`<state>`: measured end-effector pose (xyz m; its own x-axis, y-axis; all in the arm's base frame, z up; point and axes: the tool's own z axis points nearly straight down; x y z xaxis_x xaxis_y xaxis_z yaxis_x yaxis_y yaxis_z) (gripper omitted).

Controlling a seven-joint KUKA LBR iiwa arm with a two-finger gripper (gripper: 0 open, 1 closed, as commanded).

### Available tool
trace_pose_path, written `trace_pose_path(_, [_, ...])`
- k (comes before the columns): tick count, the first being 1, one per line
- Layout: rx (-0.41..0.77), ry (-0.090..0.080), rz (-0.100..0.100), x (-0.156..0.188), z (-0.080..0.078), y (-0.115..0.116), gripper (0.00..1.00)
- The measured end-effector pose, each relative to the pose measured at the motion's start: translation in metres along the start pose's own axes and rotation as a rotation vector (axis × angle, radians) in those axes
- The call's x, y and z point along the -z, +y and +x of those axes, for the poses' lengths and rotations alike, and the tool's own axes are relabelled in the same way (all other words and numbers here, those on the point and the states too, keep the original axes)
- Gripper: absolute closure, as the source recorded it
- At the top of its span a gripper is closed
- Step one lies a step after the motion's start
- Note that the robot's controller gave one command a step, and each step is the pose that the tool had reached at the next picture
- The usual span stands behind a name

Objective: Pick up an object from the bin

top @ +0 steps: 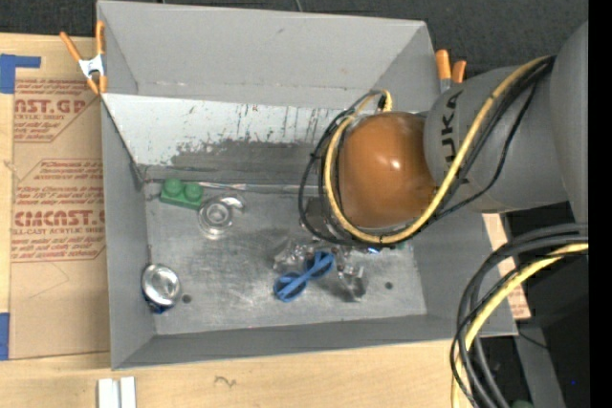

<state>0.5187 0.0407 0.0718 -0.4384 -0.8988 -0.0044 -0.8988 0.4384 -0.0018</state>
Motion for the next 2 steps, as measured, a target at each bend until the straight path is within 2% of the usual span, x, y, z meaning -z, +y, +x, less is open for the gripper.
trace_pose_path(1, [0.0,-0.002,0.0,0.0,-0.001,0.0,1.0])
trace_pose_path(2, [-0.002,0.0,0.001,0.043,-0.003,0.0,1.0])
